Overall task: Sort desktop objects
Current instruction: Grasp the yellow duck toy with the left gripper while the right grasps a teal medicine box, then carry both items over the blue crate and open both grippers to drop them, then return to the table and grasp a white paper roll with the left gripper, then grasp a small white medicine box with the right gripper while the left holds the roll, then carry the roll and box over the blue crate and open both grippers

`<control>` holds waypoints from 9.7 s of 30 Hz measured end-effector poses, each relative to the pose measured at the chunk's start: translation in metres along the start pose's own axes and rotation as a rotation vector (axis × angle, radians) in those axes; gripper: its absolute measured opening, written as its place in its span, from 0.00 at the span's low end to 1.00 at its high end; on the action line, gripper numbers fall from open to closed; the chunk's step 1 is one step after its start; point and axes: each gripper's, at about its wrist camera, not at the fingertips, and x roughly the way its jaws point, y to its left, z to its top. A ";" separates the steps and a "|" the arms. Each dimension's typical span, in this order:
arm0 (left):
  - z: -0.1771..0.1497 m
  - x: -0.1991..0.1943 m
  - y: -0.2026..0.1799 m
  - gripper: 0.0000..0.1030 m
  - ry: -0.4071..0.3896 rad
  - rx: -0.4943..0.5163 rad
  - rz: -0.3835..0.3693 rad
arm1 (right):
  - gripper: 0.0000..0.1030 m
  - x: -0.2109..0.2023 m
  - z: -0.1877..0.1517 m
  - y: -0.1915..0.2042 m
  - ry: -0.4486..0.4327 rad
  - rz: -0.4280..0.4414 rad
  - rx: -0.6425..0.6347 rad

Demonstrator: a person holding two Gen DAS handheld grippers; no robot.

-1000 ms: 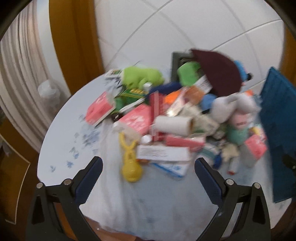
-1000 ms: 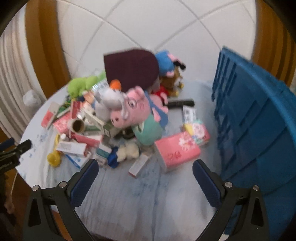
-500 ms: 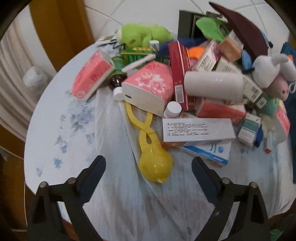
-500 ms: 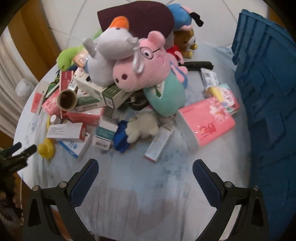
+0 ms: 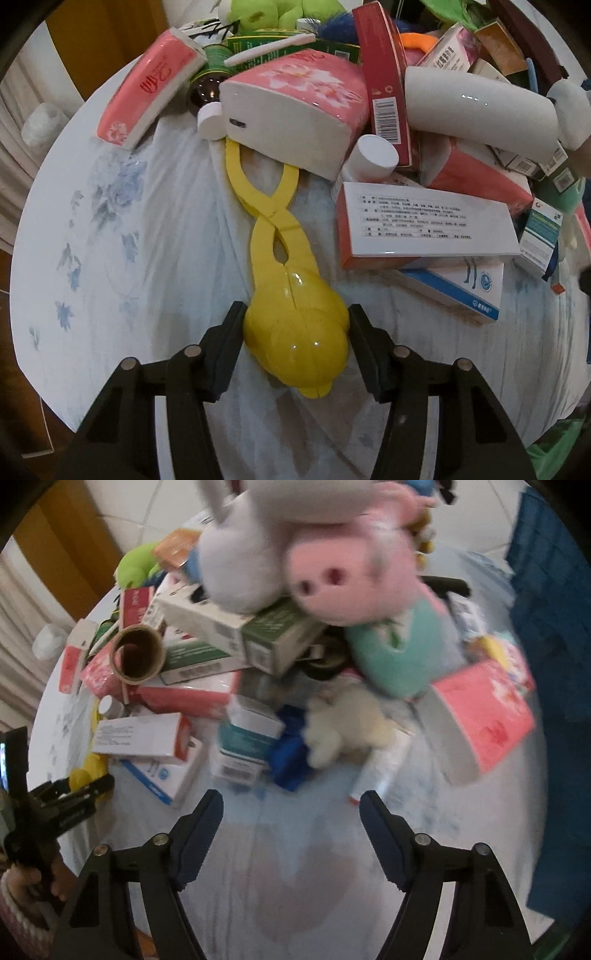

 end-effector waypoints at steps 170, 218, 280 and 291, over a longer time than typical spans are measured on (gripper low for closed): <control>-0.013 -0.029 -0.067 0.44 -0.007 0.394 -0.114 | 0.66 -0.020 -0.045 -0.067 -0.059 -0.091 0.232; 0.013 -0.213 -0.165 0.44 -0.436 0.560 -0.360 | 0.26 -0.182 -0.067 -0.017 -0.448 -0.206 0.078; -0.018 -0.333 -0.644 0.64 -0.464 0.647 -0.349 | 0.80 -0.344 -0.126 -0.445 -0.637 -0.488 0.230; -0.024 -0.353 -0.616 0.64 -0.587 0.567 -0.356 | 1.00 -0.347 -0.128 -0.445 -0.647 -0.476 0.246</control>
